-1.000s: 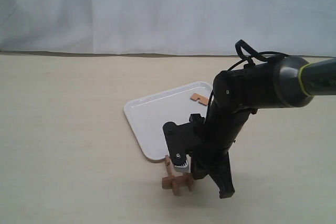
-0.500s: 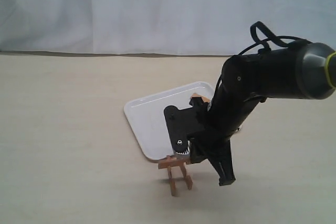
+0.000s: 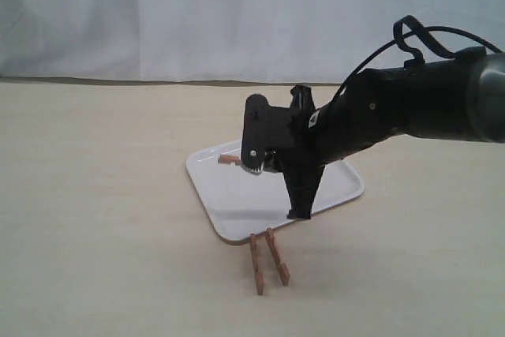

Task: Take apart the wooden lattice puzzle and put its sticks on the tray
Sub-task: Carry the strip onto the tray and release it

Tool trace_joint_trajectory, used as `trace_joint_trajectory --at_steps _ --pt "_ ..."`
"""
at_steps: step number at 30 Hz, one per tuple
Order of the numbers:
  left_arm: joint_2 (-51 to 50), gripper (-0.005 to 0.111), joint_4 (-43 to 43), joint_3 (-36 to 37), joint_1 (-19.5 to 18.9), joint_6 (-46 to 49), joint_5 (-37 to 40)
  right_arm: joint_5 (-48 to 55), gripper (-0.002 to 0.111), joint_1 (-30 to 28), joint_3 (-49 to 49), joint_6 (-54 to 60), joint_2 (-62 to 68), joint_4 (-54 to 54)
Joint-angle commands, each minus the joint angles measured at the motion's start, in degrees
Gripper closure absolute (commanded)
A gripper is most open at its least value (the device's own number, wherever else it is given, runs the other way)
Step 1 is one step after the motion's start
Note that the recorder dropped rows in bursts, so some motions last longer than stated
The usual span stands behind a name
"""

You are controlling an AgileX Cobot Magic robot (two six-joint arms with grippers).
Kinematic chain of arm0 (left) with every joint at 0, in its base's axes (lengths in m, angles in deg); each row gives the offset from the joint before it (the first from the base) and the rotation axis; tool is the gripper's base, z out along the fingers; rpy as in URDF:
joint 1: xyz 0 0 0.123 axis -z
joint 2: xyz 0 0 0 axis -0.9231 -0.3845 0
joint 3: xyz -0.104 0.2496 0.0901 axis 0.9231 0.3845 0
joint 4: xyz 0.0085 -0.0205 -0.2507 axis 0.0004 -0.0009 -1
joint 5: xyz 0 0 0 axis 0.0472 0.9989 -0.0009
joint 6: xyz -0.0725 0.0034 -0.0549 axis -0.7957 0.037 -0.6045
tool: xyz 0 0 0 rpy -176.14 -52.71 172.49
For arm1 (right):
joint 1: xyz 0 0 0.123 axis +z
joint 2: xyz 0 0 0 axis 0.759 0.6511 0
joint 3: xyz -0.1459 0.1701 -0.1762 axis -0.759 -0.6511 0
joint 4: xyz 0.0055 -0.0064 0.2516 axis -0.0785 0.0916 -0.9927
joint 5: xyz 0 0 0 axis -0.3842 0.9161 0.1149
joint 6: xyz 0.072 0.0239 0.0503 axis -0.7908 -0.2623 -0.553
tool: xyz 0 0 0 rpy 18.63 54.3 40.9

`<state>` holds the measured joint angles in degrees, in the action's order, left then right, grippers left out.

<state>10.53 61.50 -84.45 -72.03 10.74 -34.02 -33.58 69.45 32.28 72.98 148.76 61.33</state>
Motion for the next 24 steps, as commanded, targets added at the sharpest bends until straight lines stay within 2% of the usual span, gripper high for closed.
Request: trace_joint_trajectory --at_steps 1,7,13,16,21,24 --pt "0.10 0.107 0.13 0.15 0.42 -0.36 -0.32 -7.94 0.104 -2.74 0.12 -5.72 2.22 -0.04" --pt "0.10 0.107 0.13 0.15 0.42 -0.36 -0.32 -10.75 0.104 -6.07 0.88 -13.48 7.12 -0.04" --pt "0.10 0.107 0.13 0.15 0.42 -0.36 -0.32 -9.47 0.104 -6.61 3.98 -19.79 10.66 3.46" --pt "0.10 0.107 0.13 0.15 0.42 -0.36 -0.32 -5.89 0.104 -6.61 6.50 -29.11 11.84 13.38" --pt "0.10 0.107 0.13 0.15 0.42 -0.36 -0.32 7.56 0.104 -6.61 13.17 -47.34 14.11 33.32" --pt "0.10 0.107 0.13 0.15 0.42 -0.36 -0.32 7.71 0.104 -6.16 13.66 -56.42 14.14 40.96"
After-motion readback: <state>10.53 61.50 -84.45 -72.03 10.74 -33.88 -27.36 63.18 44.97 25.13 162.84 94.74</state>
